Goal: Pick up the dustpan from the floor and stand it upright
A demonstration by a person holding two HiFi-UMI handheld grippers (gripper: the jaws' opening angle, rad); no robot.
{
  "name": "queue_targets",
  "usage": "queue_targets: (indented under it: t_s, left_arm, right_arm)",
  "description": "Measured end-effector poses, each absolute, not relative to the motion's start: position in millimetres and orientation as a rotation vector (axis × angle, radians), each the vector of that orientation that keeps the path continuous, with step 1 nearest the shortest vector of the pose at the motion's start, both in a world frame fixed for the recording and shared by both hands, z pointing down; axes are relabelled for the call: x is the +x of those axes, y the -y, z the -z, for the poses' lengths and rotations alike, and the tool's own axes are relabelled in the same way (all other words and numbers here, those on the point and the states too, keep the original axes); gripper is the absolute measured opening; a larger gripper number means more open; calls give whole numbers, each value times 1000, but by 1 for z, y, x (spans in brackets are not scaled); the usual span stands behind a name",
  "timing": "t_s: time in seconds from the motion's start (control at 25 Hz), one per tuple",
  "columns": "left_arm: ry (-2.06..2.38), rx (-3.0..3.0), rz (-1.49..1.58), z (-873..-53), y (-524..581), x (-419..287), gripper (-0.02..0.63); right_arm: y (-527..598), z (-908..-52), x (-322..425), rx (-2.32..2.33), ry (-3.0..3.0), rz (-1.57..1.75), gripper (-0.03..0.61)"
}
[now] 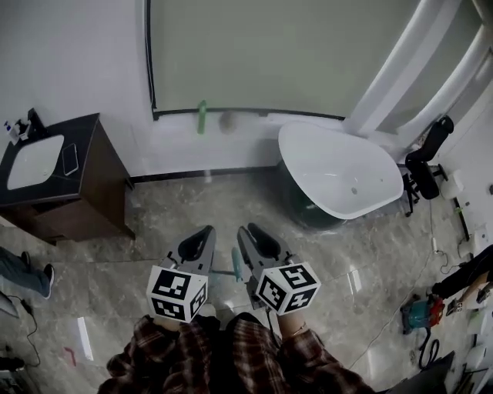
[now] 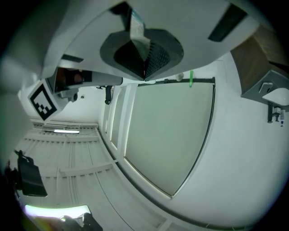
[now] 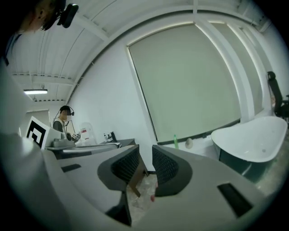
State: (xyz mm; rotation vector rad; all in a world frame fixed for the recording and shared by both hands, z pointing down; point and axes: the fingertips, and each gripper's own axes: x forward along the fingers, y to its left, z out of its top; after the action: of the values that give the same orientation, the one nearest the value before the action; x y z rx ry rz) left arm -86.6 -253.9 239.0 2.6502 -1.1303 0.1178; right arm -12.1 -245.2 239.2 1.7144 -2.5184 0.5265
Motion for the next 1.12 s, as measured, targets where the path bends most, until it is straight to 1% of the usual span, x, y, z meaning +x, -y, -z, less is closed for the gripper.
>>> queue_targets:
  t_s: [0.04,0.08,0.16,0.2,0.68,1.12]
  left_arm:
    - [1125,2662,-111,-233,253,-86,12]
    - [1121,2671,-103,-228,253,-87,11]
    - [1117,2689,-88,-219,251,-88,12]
    - [1113,2699,-82,-214,251,-89,11]
    - [1072,2741,-92,-212,240,-88,12]
    - [1084,2717,-93,-218,246,-91,12]
  right_arm:
    - [243,-227,-13,1738,2523,-473,97]
    - [241,-217,-13,1765,2521,-414,81]
    - [235,-199,-13,1806,2509,-298,16]
    - [232,-194,-15,1812,2504,-255,12]
    - [219,-184,-26,1781,2504,-169,11]
    - [225,-191,-35,1722,2524,-207,11]
